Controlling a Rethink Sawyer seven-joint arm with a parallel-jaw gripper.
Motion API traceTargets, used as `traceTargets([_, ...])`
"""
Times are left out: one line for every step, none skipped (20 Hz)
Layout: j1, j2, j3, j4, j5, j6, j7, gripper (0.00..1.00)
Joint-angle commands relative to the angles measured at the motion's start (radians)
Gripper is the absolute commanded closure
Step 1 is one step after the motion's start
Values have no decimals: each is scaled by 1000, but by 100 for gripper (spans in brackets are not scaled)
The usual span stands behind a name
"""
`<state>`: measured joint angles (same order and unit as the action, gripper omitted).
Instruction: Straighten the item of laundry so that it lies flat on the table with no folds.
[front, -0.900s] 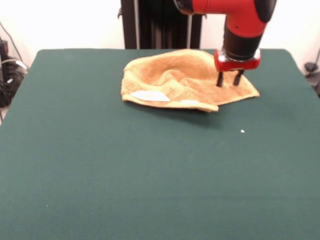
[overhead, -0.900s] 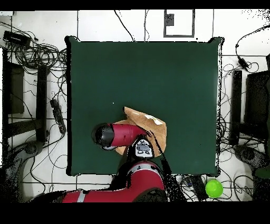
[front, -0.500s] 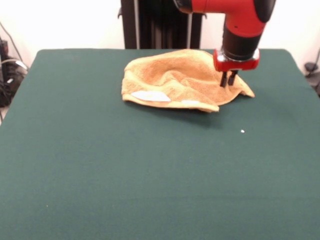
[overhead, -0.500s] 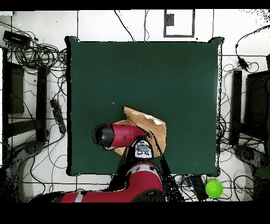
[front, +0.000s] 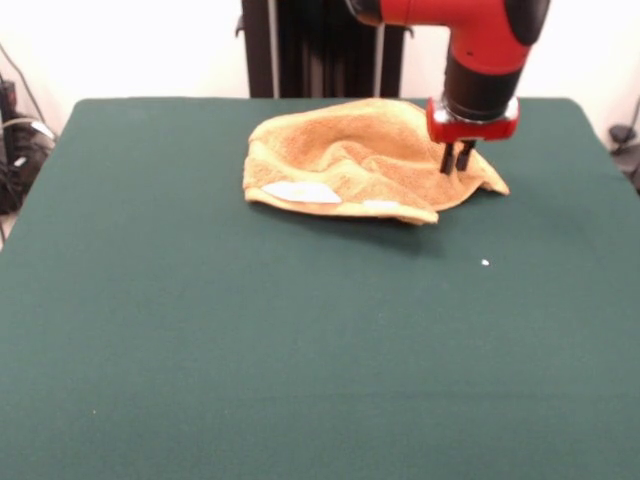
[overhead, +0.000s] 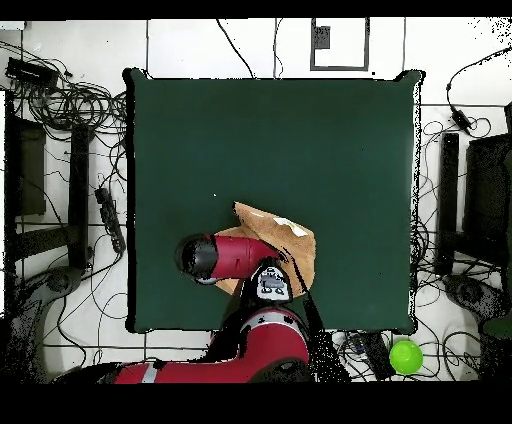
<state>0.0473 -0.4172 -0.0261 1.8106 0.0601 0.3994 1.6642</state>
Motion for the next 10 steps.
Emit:
traceTargets([13,109,75,48,76,-172,284,100])
traceTargets([13,107,82,52,83,-174,287,100])
traceTargets([12,104,95,58,96,-172,293,100])
traceTargets([12,101,109,64,109,-171,299,100])
traceTargets([11,96,131,72,129,-171,310,100])
traceTargets([15,93,139,77,142,-170,317,100])
traceTargets([16,86,155,86,163,-169,329,100])
traceTargets([20,82,160,90,174,-167,333,100])
traceTargets([22,77,171,94,192,-165,339,100])
traceTargets([24,74,177,98,205,-166,339,100])
